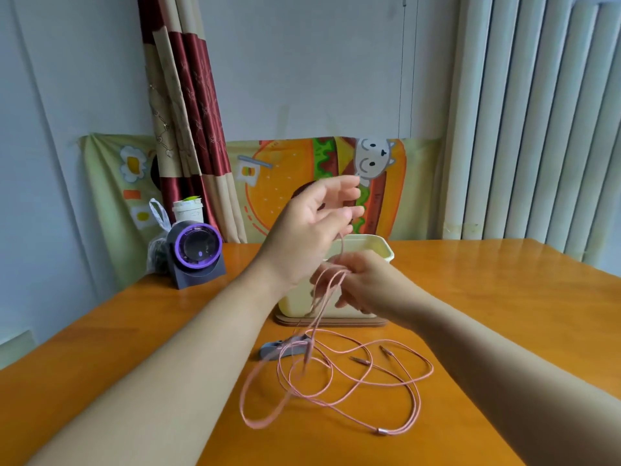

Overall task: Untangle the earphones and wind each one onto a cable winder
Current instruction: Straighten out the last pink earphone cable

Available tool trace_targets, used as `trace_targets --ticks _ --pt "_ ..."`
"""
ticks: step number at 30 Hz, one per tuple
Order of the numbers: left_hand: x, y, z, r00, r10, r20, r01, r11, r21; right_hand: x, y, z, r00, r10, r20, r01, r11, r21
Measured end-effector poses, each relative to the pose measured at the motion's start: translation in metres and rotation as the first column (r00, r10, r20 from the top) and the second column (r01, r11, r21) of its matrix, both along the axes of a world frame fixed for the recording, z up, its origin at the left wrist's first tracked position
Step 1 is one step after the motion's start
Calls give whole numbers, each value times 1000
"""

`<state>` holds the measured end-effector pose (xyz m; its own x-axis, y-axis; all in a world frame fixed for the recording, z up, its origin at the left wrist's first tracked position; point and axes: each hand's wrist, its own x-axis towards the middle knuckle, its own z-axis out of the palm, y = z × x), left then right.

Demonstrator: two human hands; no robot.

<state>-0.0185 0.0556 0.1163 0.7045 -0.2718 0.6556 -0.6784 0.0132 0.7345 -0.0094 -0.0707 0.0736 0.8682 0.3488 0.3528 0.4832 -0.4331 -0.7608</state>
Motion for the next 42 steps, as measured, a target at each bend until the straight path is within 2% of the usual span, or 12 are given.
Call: trace_targets --ticks 5,8,11,13,18,23,25,27,31,35,38,42 --pt "18 21 -28 971 236 -39 -238 945 -225 0 -30 18 994 -82 -75 106 900 423" --pt "26 22 -65 949 244 -197 -196 952 235 -2 -42 31 991 -134 -21 125 847 516" --pt "34 15 -103 922 255 -292 18 724 690 -4 -48 38 981 -193 24 143 798 586" --pt "36 15 -115 919 298 -257 -2 655 755 -1 -57 37 956 -290 46 191 732 654" --pt "25 16 -118 884 203 -422 165 709 686 10 -83 18 849 -524 73 345 654 674" --pt "22 7 -136 923 258 -285 162 411 897 21 -99 4 752 -628 203 447 711 543" --pt "26 7 -141 924 260 -280 141 451 881 23 -103 3 751 -629 202 448 709 544" --pt "32 14 -139 905 275 -325 102 601 793 24 -105 2 760 -623 184 445 706 551" --pt "33 33 -104 754 277 -596 -36 923 382 23 -102 3 794 -602 84 444 669 596" --pt "24 54 -72 633 218 -743 3 959 283 20 -86 3 826 -563 37 469 721 511" --pt "14 62 -61 648 394 -652 134 784 606 21 -72 -5 863 -505 21 457 797 394" --pt "8 56 -83 841 474 -261 191 192 963 23 -60 -15 879 -475 -36 461 829 315"
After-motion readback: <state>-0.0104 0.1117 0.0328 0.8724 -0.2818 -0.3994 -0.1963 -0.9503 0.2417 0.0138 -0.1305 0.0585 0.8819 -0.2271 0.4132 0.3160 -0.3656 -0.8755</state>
